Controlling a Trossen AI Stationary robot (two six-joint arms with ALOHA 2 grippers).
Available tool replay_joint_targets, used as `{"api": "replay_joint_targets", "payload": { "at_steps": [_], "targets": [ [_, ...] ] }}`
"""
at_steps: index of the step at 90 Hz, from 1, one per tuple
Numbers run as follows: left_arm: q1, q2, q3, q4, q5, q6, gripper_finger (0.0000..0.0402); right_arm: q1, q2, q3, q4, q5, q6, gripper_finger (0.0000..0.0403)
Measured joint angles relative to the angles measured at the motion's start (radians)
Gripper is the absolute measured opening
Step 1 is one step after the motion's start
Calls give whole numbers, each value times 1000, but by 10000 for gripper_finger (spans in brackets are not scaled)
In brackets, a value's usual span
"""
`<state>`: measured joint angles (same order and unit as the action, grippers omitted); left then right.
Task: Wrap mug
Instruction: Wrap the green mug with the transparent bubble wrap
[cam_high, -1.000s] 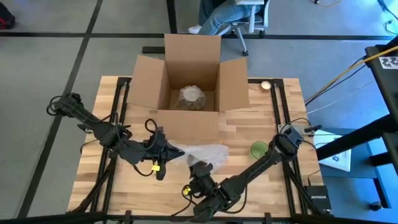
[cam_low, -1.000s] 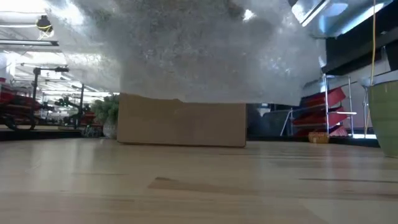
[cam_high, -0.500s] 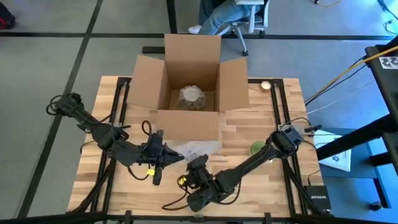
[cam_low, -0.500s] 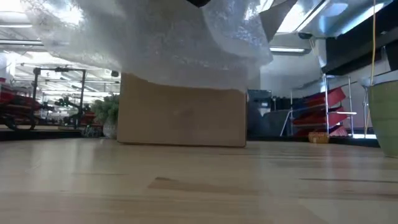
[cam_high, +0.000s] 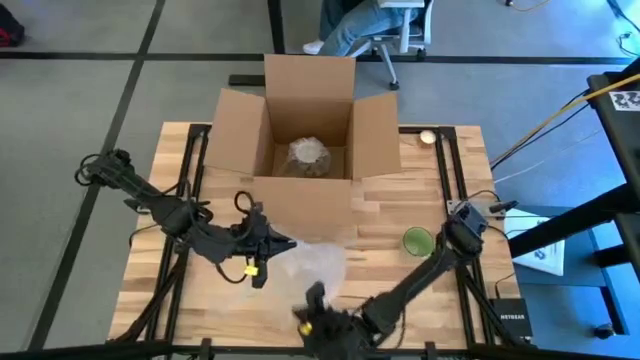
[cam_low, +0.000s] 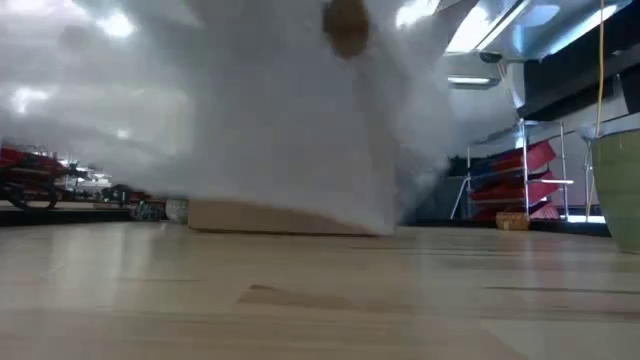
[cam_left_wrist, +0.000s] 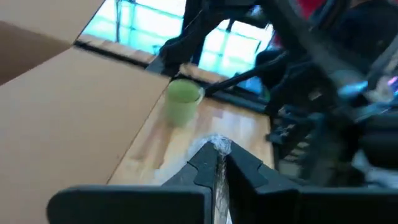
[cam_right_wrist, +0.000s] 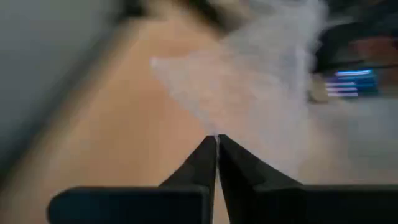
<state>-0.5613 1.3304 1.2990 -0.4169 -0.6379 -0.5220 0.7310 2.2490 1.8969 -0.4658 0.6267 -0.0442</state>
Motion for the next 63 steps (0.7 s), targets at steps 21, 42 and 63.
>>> {"api": "replay_joint_targets", "payload": {
  "at_steps": [21,42,63],
  "targets": [
    [6,0,0,-190,-5,-128,0,107,1,-10,-393,-241,459,0],
    [6,0,0,-414,-12,-292,0,235,1,-104,-538,-315,779,0],
    [4,0,0,-670,-21,-449,0,287,1,-226,-606,-290,1297,18]
  ]
}}
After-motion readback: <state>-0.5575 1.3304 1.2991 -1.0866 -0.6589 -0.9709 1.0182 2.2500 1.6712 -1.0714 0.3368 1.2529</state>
